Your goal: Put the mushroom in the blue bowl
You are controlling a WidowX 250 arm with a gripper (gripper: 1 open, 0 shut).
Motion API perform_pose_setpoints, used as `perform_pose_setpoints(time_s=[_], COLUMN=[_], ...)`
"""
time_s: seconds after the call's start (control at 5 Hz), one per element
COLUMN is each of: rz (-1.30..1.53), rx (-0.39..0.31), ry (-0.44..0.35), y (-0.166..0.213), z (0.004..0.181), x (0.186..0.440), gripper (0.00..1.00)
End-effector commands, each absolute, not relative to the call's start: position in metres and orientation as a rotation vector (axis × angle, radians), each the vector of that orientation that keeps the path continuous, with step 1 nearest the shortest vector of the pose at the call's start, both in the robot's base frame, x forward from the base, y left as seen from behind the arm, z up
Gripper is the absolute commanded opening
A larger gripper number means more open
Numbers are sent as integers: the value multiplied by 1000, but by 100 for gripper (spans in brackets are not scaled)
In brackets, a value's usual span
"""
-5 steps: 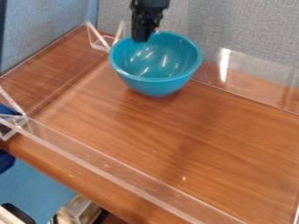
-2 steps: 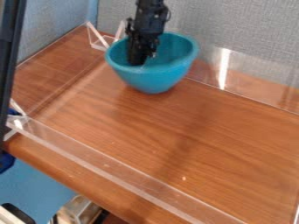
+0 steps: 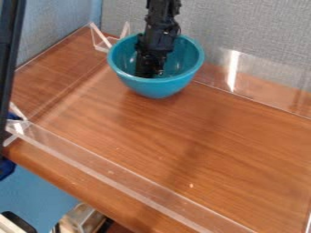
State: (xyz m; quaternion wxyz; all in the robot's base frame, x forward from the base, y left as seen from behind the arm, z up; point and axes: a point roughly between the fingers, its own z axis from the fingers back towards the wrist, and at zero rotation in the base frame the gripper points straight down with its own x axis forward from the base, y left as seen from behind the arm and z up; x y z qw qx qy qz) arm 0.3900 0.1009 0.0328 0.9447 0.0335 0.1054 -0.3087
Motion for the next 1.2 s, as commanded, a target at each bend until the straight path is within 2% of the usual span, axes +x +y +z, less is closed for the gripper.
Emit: perform_pose_setpoints(time_s=[0.0, 0.4, 1.0], rz=[-695, -756, -810], rx=[115, 122, 121], ry=[147, 150, 154], y=[110, 91, 81], z=[49, 31, 52], x=[405, 416, 395], gripper=[0, 0, 0])
